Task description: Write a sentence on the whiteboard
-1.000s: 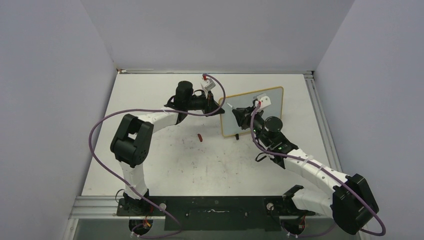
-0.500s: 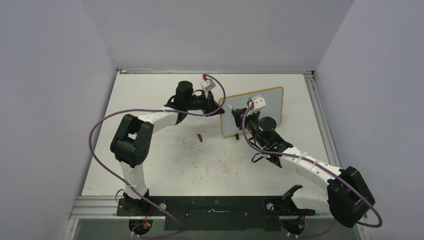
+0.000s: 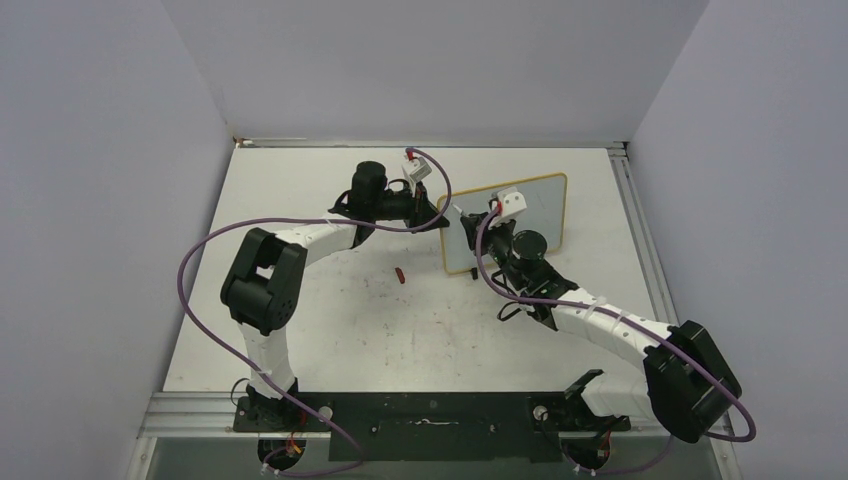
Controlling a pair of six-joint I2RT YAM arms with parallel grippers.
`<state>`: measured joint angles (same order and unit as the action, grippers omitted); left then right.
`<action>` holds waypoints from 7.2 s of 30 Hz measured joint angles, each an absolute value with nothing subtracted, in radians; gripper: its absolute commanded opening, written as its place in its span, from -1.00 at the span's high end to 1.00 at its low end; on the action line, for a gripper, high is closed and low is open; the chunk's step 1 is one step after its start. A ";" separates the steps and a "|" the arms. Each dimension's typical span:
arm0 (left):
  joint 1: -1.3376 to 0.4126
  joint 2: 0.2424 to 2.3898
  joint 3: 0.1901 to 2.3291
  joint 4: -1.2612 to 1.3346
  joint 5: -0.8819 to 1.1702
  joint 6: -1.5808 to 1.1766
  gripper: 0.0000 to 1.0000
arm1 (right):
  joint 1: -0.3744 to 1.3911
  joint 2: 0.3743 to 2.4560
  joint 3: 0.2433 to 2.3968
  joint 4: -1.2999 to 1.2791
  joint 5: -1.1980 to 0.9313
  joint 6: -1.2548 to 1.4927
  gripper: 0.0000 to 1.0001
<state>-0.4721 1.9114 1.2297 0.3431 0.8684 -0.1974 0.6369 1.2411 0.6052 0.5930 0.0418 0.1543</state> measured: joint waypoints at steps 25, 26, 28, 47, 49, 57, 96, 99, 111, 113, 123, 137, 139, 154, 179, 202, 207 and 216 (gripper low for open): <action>-0.472 1.911 1.241 0.315 0.866 -0.189 1.00 | 0.687 1.256 0.553 0.604 0.134 0.142 0.89; -0.472 1.911 1.241 0.315 0.866 -0.189 1.00 | 0.688 1.256 0.548 0.604 0.135 0.142 0.89; -0.472 1.911 1.241 0.314 0.864 -0.189 1.00 | 0.689 1.256 0.541 0.600 0.136 0.142 0.89; -0.472 1.911 1.246 0.301 0.871 -0.178 1.00 | 0.690 1.203 0.540 0.586 0.135 0.136 0.89; -0.472 1.911 1.246 0.300 0.871 -0.177 1.00 | 0.690 1.216 0.546 0.593 0.135 0.133 0.89; -0.472 1.911 1.249 0.294 0.871 -0.175 1.00 | 0.690 1.253 0.553 0.619 0.139 0.120 0.89; -0.474 1.911 1.262 0.264 0.868 -0.167 1.00 | 0.694 1.238 0.586 0.680 0.205 0.086 0.89; -0.474 1.911 1.263 0.262 0.869 -0.166 1.00 | 0.694 1.260 0.599 0.692 0.206 0.082 0.89; -0.474 1.911 1.264 0.258 0.864 -0.164 1.00 | 0.695 1.287 0.603 0.706 0.222 0.079 0.89; -0.474 1.912 1.264 0.258 0.864 -0.164 1.00 | 0.695 1.287 0.601 0.706 0.225 0.081 0.89; -0.474 1.912 1.264 0.256 0.858 -0.165 1.00 | 0.695 1.283 0.554 0.706 0.236 0.112 0.89; -0.474 1.912 1.264 0.255 0.857 -0.166 1.00 | 0.696 1.262 0.495 0.667 0.236 0.159 0.89; -0.474 1.912 1.264 0.255 0.857 -0.166 1.00 | 0.696 1.261 0.492 0.664 0.236 0.166 0.89; -0.474 1.913 1.290 0.200 0.877 -0.130 1.00 | 0.702 1.203 0.491 0.584 0.235 0.170 0.89; -0.474 1.917 1.340 0.078 0.904 -0.046 1.00 | 0.483 1.119 0.492 0.633 -0.061 0.257 0.89; -0.472 1.919 1.342 0.069 0.902 -0.046 1.00 | 0.479 1.210 0.492 0.680 -0.094 0.263 0.89; -0.469 1.919 1.342 0.063 0.902 -0.049 1.00 | 0.484 1.221 0.493 0.690 -0.101 0.257 0.89; -0.470 1.919 1.343 0.063 0.904 -0.048 1.00 | 0.532 1.228 0.493 0.670 -0.096 0.240 0.89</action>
